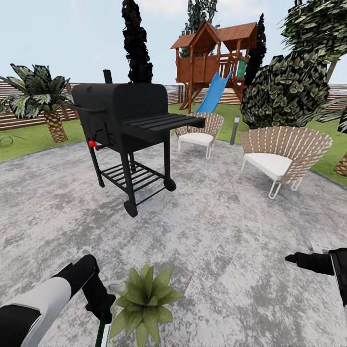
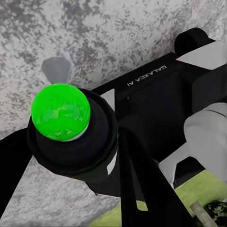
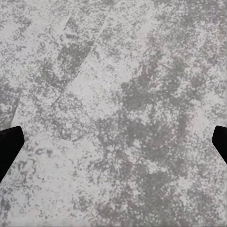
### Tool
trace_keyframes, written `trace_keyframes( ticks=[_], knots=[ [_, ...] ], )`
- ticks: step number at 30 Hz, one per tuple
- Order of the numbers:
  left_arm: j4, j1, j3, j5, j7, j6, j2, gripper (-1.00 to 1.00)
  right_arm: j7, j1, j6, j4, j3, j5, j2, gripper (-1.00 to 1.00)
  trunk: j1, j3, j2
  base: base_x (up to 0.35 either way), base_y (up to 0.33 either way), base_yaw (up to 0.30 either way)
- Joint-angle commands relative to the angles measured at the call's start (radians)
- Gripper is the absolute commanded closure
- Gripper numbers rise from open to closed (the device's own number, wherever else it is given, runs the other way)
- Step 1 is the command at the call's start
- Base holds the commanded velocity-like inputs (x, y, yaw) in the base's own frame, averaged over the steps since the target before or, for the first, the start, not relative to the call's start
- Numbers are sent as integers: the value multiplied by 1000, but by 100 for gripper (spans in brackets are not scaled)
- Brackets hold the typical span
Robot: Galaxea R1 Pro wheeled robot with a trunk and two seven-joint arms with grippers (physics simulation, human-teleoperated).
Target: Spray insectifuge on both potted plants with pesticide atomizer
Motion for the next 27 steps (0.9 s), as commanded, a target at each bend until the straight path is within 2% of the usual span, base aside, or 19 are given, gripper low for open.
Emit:
trace_keyframes(
  ticks=[1,7,14,17,18,20,23,27],
  knots=[
    [-2,0,2,-10,-9,7,0,100,10,-1,2,-1,-2,10,0,-100,4,-4,-7,0,0,0],
    [-3,0,3,-10,-9,7,0,100,10,0,2,-1,-2,10,0,-100,27,-24,-49,0,0,0],
    [-4,0,1,-13,-7,7,3,100,11,0,2,0,-2,10,0,-100,27,-27,-49,0,0,33],
    [-4,0,1,-31,10,6,2,100,11,0,2,-1,-2,10,0,-100,27,-30,-49,0,0,133],
    [-4,0,1,-50,30,6,2,100,11,0,2,-1,-2,10,0,-100,27,-32,-49,0,0,143],
    [-4,0,1,-67,61,7,1,100,11,0,2,-1,-2,10,0,-100,27,-33,-49,0,0,112],
    [-4,0,0,-77,95,7,0,100,11,0,2,-1,-2,10,0,-100,27,-34,-49,0,0,38],
    [-4,0,-1,-78,103,7,-2,100,11,0,2,-1,-2,10,0,-100,42,-47,-77,0,0,7]
  ],
)
